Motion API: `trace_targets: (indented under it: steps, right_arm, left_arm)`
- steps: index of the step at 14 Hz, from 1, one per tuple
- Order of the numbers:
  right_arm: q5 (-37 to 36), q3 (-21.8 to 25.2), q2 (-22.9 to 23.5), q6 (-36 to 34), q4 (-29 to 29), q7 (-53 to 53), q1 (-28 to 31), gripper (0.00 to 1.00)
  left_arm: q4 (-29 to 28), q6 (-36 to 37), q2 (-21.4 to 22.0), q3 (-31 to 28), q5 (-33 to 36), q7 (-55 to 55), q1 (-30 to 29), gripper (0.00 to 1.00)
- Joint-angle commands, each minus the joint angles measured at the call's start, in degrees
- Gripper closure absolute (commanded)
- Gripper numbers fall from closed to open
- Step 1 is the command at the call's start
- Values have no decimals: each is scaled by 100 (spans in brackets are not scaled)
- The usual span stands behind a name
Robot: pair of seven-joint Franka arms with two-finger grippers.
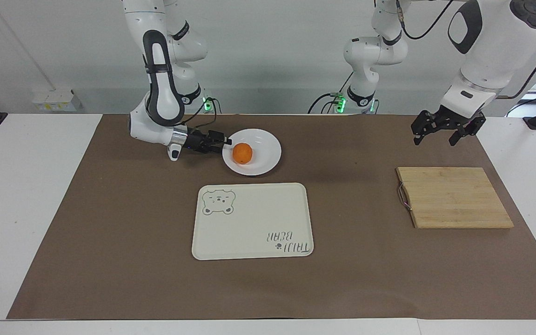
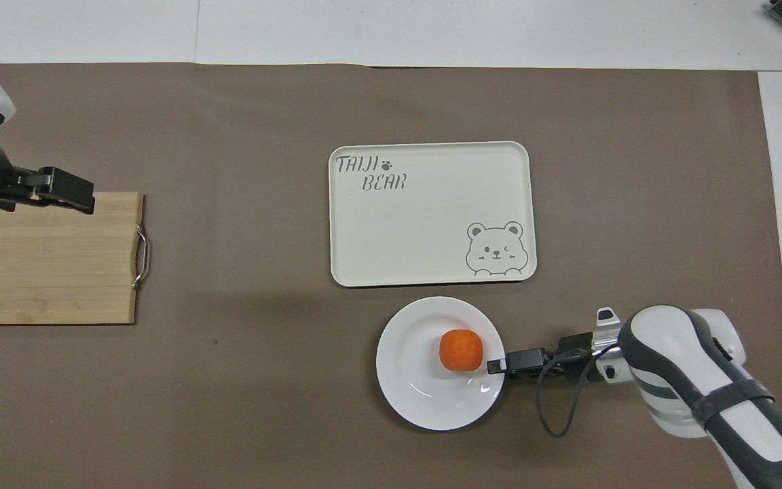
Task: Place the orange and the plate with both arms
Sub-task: 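Grasp the rim of the white plate with the right gripper, then slide the plate with the right gripper onto the bear tray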
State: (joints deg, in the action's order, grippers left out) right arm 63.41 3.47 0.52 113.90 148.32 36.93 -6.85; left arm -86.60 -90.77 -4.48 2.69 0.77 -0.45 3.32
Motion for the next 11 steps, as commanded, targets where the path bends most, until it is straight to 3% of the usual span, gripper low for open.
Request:
trace_targets:
  steps: [1,4,9,11]
  right_arm:
    - [198,-5,-61,114,109,183,9,57]
    - [198,-5,-52,97,109,69,26,99]
    - [189,-5,18,36,-30,-19,17,100]
    - [180,13,97,-288,-285,-10,131,100]
  left_arm:
    - [55,130,34,-67,90,10,72,0]
    - [55,130,34,-67,90,18,72,0]
    - [55,130,34,-67,90,10,72,0]
    - [55,130,34,-67,90,10,72,0]
